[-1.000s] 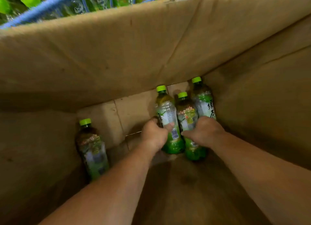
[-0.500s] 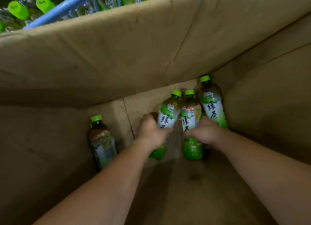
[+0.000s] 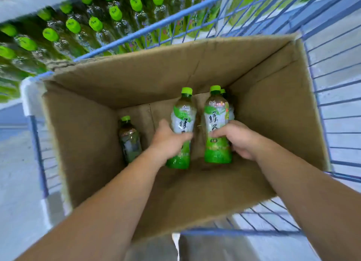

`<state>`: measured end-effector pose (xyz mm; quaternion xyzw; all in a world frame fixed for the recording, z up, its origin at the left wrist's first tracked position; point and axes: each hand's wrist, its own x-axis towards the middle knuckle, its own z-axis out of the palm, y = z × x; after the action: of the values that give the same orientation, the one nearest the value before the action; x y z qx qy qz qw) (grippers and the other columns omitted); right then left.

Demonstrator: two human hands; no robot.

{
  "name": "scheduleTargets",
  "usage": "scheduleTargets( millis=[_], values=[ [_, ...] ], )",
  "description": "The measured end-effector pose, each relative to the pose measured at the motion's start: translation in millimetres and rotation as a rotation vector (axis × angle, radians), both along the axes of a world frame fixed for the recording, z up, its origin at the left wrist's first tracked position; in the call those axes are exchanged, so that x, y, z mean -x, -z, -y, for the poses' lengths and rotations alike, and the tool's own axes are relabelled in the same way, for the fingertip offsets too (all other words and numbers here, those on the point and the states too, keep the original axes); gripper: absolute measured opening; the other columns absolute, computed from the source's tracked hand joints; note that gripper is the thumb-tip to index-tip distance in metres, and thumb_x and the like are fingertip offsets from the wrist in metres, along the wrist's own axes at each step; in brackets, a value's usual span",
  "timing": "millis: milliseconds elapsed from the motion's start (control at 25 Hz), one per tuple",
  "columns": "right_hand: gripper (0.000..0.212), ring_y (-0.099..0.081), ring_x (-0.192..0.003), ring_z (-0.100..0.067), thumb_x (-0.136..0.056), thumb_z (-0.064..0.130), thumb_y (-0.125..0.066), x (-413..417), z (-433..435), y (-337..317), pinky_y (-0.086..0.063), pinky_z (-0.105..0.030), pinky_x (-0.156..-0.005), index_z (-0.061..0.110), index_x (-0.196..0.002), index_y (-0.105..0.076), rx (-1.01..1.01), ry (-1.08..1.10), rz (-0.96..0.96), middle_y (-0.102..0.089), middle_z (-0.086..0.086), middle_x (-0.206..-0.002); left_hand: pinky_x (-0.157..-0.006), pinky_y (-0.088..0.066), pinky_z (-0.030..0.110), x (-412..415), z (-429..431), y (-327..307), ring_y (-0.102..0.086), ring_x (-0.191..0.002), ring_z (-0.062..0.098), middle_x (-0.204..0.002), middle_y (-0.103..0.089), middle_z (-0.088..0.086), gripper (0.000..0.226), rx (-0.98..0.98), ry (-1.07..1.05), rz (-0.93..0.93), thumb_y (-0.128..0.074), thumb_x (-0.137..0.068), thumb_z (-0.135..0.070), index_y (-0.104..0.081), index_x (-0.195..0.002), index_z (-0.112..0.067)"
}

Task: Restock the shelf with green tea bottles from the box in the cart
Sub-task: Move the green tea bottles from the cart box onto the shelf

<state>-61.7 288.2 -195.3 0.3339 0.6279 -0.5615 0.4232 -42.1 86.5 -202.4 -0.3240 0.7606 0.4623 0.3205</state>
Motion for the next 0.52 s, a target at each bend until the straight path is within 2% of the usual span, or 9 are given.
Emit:
scheduleTargets(
  millis=[80, 200, 320, 400, 520],
  values=[
    [0.04, -0.073, -0.095, -0.027, -0.082, -0.004, -0.067, -12.2, 5.5, -38.6, -0.06, -0.04, -0.078, 0.007, -0.12, -0.066, 0.094, 0.063, -0.044, -0.075, -0.012, -0.109, -0.075, -0.057, 0.04, -7.9, 3.3, -37.3, -0.066, -0.086, 0.021, -0.099, -0.065, 0.006, 0.055, -0.045, -0.08, -0.051, -0.086, -0.07, -0.032, -0.045, -0.103, -0.02],
    [0.038, -0.07, -0.086, -0.03, -0.085, -0.005, -0.063, -35.1, 12.5, -94.0, -0.058, -0.048, -0.083, 0.003, -0.122, -0.063, 0.132, 0.12, -0.113, -0.073, -0.016, -0.103, -0.061, -0.055, 0.034, -22.8, 13.9, -92.3, -0.066, -0.081, 0.019, -0.098, -0.063, 0.007, 0.055, -0.09, -0.156, -0.1, -0.086, -0.074, -0.029, -0.042, -0.106, -0.02],
    [0.033, -0.071, -0.072, -0.026, -0.087, -0.001, -0.062, -52.2, 19.1, -135.7, -0.059, -0.043, -0.071, 0.007, -0.119, -0.063, 0.191, 0.178, -0.137, -0.073, -0.012, -0.088, -0.053, -0.05, 0.027, -39.9, 25.2, -137.6, -0.067, -0.073, 0.016, -0.098, -0.064, 0.007, 0.06, -0.144, -0.215, -0.13, -0.085, -0.077, -0.029, -0.042, -0.116, -0.014],
    [0.032, -0.07, -0.069, -0.026, -0.087, -0.001, -0.062, -58.5, 25.6, -161.0, -0.058, -0.039, -0.067, 0.007, -0.118, -0.061, 0.183, 0.17, -0.175, -0.073, -0.011, -0.085, -0.047, -0.047, 0.024, -49.9, 37.0, -168.1, -0.067, -0.066, 0.011, -0.098, -0.062, 0.006, 0.061, -0.145, -0.239, -0.159, -0.084, -0.078, -0.03, -0.04, -0.117, -0.016],
    [0.036, -0.07, -0.077, -0.028, -0.088, 0.007, -0.067, -63.4, 40.1, -192.3, -0.056, -0.042, -0.073, 0.007, -0.123, -0.06, 0.146, 0.103, -0.258, -0.072, -0.012, -0.093, -0.045, -0.047, 0.022, -64.0, 56.1, -206.2, -0.066, -0.077, 0.011, -0.105, -0.061, 0.003, 0.057, -0.15, -0.268, -0.206, -0.082, -0.082, -0.032, -0.039, -0.118, -0.023]
  ],
)
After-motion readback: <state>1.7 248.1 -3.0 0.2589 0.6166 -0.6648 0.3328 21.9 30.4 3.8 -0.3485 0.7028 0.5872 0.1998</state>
